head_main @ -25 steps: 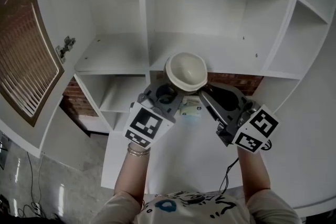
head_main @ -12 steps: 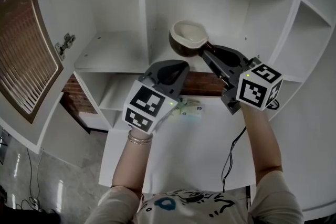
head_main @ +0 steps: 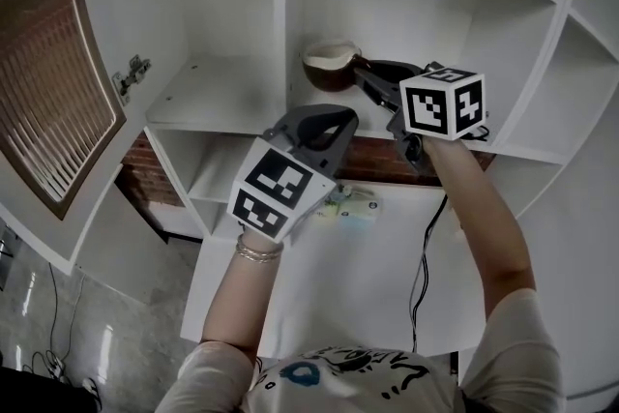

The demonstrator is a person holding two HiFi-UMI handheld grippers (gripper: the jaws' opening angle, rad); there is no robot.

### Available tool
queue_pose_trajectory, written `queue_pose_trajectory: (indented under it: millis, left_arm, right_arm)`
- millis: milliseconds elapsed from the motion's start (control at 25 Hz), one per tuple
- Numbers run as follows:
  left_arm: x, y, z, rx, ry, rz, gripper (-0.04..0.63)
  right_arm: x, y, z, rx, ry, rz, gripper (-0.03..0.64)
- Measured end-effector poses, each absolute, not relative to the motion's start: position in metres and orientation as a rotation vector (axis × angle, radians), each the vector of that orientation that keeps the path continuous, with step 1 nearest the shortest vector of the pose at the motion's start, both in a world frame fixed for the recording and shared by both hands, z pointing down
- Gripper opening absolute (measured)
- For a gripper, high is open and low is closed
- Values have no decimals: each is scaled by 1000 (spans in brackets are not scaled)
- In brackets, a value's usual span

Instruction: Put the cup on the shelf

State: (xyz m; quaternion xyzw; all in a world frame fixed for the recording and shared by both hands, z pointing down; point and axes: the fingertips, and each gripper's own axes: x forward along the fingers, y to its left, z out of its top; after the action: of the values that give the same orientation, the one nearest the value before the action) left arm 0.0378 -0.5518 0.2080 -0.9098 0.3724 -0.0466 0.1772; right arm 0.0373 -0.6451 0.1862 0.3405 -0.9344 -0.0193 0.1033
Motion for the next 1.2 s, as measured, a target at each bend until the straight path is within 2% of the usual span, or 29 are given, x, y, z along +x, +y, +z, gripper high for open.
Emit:
queue_pose_trajectory:
  millis: [720,1200]
  left_arm:
    - [31,-550,225,-2652,1030,-132,17]
    - [35,-538,240,-2703,1009,-142,17]
  right_arm:
    - [21,-711,224,923,-2585,269,61]
    - [22,-723,232,1009,-2454,235,61]
